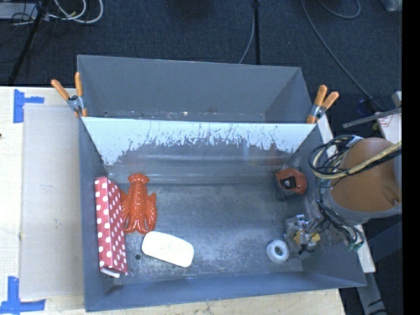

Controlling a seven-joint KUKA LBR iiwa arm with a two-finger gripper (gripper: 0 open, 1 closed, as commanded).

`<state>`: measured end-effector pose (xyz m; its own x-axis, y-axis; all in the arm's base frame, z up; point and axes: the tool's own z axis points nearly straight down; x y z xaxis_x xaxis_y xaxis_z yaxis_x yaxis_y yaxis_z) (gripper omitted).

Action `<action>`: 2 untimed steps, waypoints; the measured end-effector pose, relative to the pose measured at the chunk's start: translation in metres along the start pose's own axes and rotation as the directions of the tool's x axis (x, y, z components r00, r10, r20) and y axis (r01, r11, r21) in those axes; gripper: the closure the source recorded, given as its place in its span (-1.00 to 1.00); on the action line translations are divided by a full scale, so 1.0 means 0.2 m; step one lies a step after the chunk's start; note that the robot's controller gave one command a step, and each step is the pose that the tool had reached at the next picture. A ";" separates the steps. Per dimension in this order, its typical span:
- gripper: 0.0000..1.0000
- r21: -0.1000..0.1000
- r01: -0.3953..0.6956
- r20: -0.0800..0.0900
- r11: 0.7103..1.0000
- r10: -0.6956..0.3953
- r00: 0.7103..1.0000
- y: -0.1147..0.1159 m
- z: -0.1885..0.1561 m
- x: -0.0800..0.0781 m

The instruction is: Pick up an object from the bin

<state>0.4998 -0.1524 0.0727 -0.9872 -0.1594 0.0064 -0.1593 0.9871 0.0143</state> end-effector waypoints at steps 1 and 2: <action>-1.00 0.010 -0.002 0.001 1.000 0.002 1.000 -0.03 0.00 0.01; 1.00 0.010 0.001 0.001 1.000 -0.001 1.000 -0.03 0.00 0.01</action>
Offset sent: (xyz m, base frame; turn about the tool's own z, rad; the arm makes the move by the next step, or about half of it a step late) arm 0.0000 0.0000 0.0000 0.0000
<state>0.4993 -0.1578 0.0729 -0.9870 -0.1607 0.0051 -0.1607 0.9870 0.0043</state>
